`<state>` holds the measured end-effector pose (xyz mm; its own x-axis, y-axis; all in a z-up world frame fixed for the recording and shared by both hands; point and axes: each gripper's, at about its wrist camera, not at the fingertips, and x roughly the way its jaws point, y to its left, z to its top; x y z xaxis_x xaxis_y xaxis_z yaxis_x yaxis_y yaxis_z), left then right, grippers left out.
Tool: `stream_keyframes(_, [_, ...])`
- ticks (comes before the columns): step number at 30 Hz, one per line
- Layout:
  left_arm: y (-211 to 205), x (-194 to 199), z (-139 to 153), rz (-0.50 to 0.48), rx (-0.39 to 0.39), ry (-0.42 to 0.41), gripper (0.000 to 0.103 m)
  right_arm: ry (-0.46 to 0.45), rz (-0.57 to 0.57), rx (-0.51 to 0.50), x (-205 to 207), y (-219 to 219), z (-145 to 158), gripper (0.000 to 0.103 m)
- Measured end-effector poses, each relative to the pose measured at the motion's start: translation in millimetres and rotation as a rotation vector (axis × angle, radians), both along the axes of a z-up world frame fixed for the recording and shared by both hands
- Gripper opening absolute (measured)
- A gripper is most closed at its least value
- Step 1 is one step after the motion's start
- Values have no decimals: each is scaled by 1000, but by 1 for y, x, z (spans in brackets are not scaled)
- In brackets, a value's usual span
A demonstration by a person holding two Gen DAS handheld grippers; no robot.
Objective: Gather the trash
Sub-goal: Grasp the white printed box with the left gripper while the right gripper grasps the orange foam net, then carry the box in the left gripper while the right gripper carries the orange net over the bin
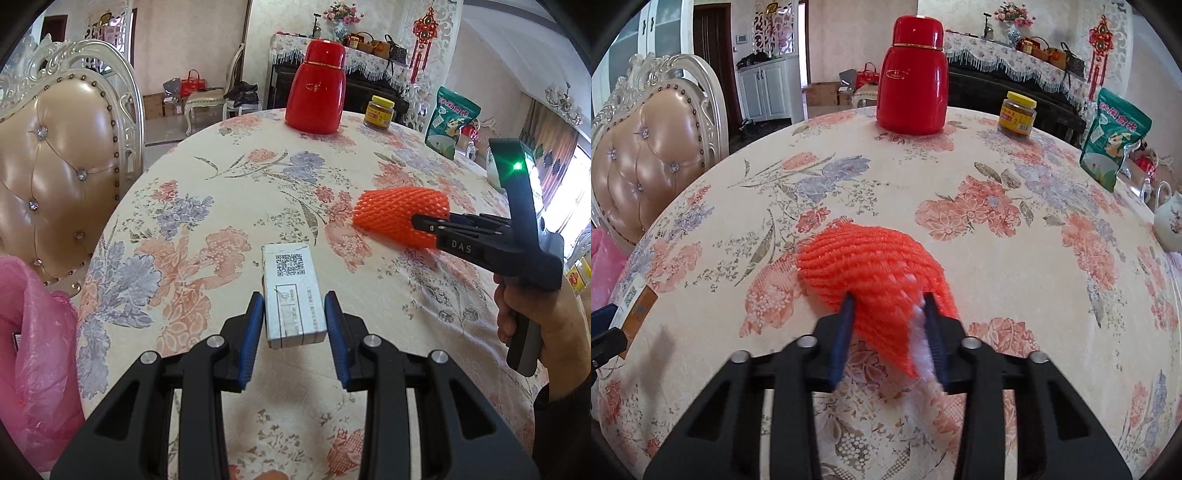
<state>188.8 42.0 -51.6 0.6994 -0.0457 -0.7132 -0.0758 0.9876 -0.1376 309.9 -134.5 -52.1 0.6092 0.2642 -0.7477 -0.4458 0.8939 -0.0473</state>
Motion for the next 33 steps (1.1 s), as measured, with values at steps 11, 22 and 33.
stream_keyframes(11, [17, -33, 29, 19, 8, -62, 33, -81, -6, 33, -41, 13, 38, 22])
stream_keyframes(22, [53, -75, 50, 71, 1, -119, 33, -110, 32, 83, -100, 45, 68, 22])
stream_keyframes(33, [113, -131, 64, 172, 9, -158, 33, -122, 127, 105, -154, 101, 88, 22])
